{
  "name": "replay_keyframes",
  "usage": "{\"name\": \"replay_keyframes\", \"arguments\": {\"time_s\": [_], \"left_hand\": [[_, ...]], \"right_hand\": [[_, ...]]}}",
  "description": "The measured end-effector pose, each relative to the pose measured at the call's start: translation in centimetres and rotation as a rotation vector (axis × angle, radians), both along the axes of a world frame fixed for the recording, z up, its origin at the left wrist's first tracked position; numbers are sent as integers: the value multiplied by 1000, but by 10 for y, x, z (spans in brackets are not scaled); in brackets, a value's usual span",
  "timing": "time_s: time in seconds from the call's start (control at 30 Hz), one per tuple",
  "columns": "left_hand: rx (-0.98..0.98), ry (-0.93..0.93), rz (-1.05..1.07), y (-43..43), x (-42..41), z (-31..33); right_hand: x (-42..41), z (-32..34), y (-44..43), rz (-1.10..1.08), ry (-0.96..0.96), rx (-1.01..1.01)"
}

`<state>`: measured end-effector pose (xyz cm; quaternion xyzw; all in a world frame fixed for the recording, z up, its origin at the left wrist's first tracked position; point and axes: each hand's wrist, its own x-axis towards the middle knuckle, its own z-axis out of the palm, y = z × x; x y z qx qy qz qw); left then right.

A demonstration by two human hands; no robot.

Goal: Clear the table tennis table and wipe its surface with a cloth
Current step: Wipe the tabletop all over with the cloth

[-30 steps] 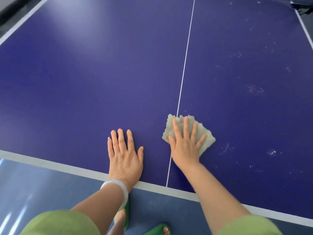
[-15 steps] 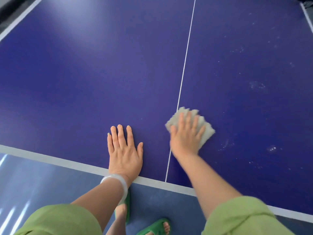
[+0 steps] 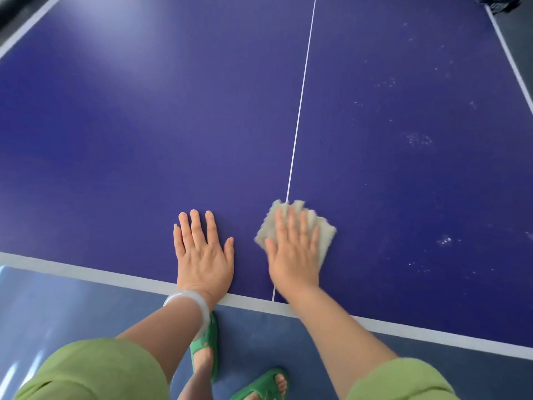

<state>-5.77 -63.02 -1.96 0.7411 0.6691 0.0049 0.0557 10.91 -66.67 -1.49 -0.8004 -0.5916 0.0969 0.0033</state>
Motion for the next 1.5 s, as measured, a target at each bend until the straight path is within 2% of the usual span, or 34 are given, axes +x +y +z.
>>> {"name": "replay_keyframes", "arguments": {"time_s": [0.07,0.1,0.17,0.23,0.3,0.33,0.4,0.47,0.57,0.63,0.7,0.77,0.8,0.87,0.93,1.0,1.07,1.23,1.37,1.5], "left_hand": [[0,-8,2,0,0,0],[1,-9,4,0,0,-1],[1,-17,7,0,0,0],[5,-22,5,0,1,0],[1,-22,5,0,0,0],[1,-20,5,0,0,0],[4,-18,7,0,0,0],[-3,-19,2,-1,-1,-1],[5,-18,-6,0,-2,-2],[0,-31,3,0,-2,-2],[4,-32,3,-1,-1,-2],[2,-36,3,-1,0,-2],[-2,-40,5,-1,0,-1],[-2,-39,4,-1,0,-1],[0,-38,4,-1,-2,-3],[15,-52,6,-1,-3,-4],[18,-67,7,0,-4,-5],[-3,-125,19,-2,-3,0],[-11,-394,83,0,14,18],[-19,-479,-180,-23,86,30]], "right_hand": [[6,-1,-20,216,-23,8],[25,-2,-26,222,-30,9],[68,-2,-35,33,-69,-36],[96,0,-35,-302,-82,-81],[82,1,-29,-505,-52,-66],[61,1,-25,-514,-24,-37],[13,-1,-27,-357,-7,33],[-26,-4,-45,-93,-36,53],[-9,-4,-78,132,-64,34],[32,-3,-95,54,-109,13],[66,1,-100,-213,-123,-20],[67,0,-94,-449,-86,-16],[53,1,-88,-480,-72,-1],[14,0,-80,-346,-59,37],[-17,-2,-83,-72,-55,50],[-12,-4,-95,107,-64,61],[19,-6,-110,93,-77,62],[94,0,-138,-126,-121,-17],[99,1,-139,-133,-136,-20],[101,-1,-141,-102,-117,22]]}}
